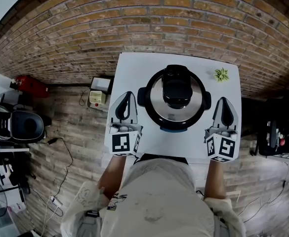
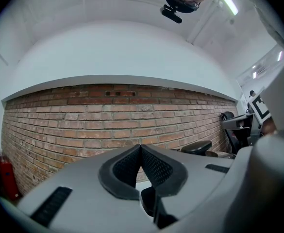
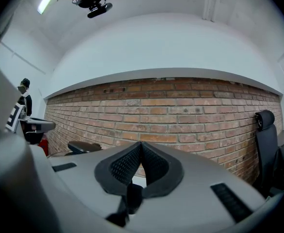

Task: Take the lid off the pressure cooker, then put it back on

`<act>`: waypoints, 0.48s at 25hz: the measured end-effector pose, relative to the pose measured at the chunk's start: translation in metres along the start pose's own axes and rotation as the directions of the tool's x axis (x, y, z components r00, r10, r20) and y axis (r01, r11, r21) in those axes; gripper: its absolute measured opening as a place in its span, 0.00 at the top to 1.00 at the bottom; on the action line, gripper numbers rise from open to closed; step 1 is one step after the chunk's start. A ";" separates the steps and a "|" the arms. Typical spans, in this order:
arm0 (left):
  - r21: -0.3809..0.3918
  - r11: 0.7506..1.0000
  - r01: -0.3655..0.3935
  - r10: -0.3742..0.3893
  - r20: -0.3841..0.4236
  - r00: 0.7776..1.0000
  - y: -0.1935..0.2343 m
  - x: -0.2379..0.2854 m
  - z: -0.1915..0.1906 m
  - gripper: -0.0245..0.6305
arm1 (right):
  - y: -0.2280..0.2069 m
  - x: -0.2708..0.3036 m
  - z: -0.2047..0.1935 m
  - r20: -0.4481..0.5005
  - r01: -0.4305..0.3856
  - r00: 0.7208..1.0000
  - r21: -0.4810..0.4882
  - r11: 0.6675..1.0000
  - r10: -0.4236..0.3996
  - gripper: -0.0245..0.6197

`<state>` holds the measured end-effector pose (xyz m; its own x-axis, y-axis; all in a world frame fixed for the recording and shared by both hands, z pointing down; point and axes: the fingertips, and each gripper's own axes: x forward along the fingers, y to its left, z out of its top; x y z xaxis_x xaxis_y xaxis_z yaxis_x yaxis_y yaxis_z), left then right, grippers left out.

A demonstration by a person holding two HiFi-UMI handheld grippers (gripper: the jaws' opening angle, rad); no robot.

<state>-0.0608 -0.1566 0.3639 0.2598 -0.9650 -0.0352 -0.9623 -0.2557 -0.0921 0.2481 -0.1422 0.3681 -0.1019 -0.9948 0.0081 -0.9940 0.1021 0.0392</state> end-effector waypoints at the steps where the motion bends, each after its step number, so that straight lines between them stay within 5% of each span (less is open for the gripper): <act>1: -0.002 1.000 0.001 -0.001 -0.001 1.000 -0.001 0.000 -0.001 0.94 | 0.001 0.001 -0.002 -0.008 -0.002 1.000 -0.003 1.000 0.002 0.94; 12: -0.012 1.000 0.013 -0.013 -0.002 1.000 -0.002 0.000 -0.002 0.94 | 0.007 0.000 -0.005 -0.036 -0.016 0.999 0.003 1.000 0.016 0.94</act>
<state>-0.0591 -0.1559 0.3657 0.2717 -0.9618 -0.0326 -0.9599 -0.2685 -0.0804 0.2417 -0.1417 0.3736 -0.1158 -0.9923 0.0449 -0.9924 0.1175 0.0364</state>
